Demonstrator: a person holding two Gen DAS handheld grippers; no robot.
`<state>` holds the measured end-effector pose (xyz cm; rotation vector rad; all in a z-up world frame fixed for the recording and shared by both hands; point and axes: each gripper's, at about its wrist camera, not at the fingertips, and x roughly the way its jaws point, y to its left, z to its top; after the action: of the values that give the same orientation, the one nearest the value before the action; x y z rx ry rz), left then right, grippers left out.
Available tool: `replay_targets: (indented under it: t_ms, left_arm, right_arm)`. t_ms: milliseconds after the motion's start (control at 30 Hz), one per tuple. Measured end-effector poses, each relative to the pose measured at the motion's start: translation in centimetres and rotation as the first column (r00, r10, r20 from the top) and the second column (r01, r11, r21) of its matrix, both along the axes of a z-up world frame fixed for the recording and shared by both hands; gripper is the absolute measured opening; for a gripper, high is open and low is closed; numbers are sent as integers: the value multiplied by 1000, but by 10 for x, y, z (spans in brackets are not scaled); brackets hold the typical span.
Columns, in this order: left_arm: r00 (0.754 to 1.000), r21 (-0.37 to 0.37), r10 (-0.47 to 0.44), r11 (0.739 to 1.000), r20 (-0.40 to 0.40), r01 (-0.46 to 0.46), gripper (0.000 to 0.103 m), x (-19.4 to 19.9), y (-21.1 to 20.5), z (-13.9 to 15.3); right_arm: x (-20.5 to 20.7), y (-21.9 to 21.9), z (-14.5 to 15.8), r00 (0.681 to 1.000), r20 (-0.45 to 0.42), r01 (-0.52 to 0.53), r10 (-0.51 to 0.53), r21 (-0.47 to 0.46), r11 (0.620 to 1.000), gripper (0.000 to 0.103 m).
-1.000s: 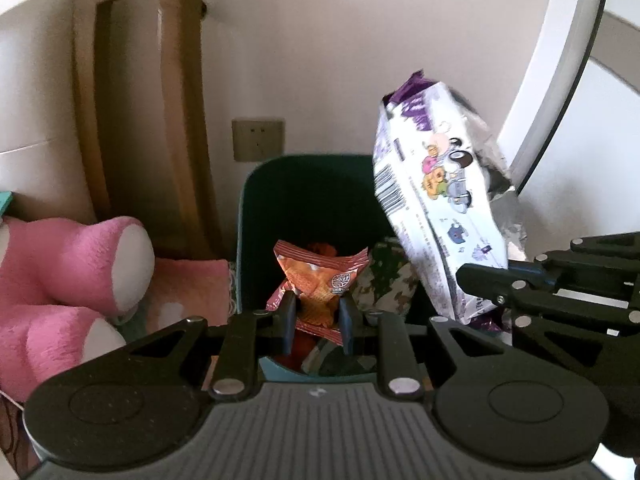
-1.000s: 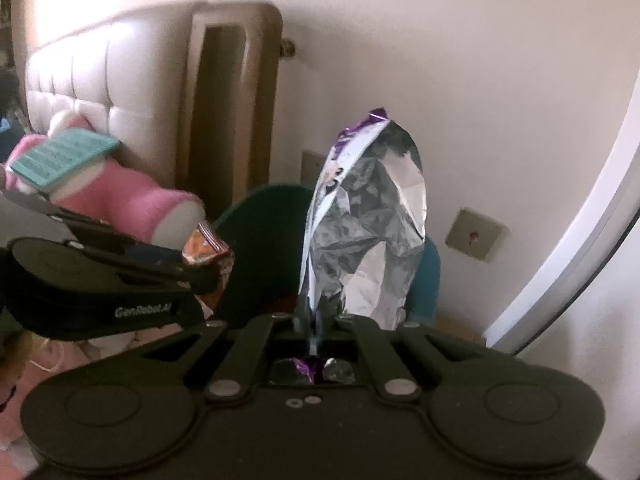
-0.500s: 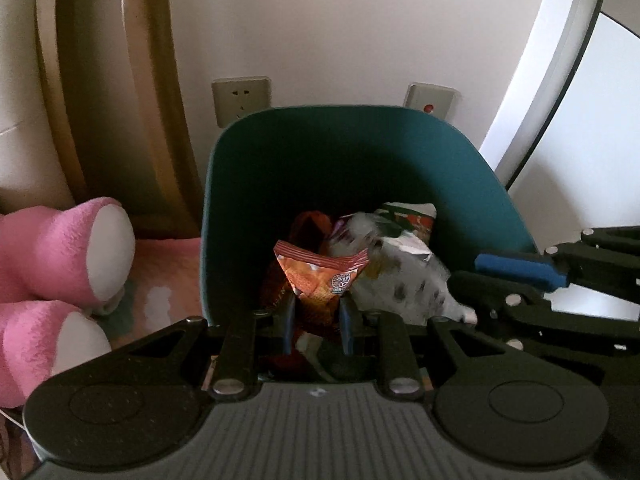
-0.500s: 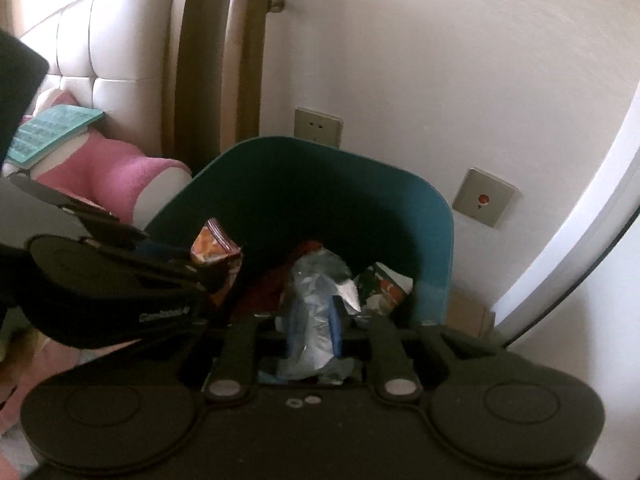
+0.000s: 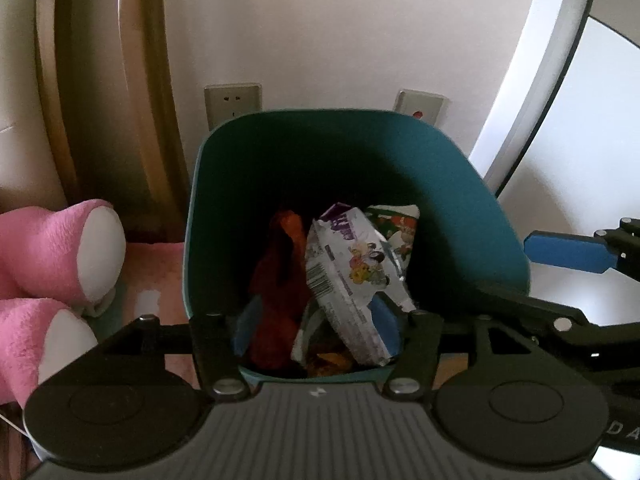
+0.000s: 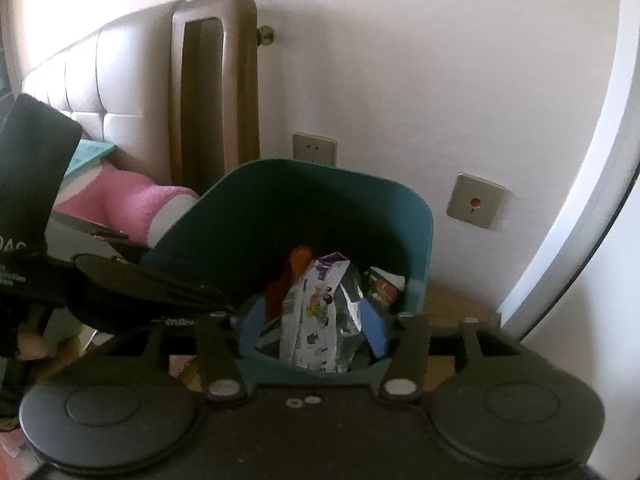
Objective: Collect trash
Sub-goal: 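Open both tools to drop the foil bag and orange packet into the wastebasket, then lower both open tools back down into the gap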
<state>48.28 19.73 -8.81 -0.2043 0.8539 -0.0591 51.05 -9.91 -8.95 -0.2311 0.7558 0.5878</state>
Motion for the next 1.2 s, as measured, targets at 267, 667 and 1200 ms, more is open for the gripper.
replay_targets:
  t_ms: [267,667,1200]
  left_arm:
    - [998,9,-14,1000,55,14,66,-22,-3,14]
    - [992,0,-36,999,122,37,81,-74,-10,21]
    - [998,-65,30,998,50,-27,89,-140,-26,-91]
  right_arm:
    - [-18,-20,6,1000,5,15,-15,54,998,59]
    - [-58,-35,4,1000,-2,-2,2,113,994,61]
    - [-138,-47,-111,990,-138,-8,22,99,995,62]
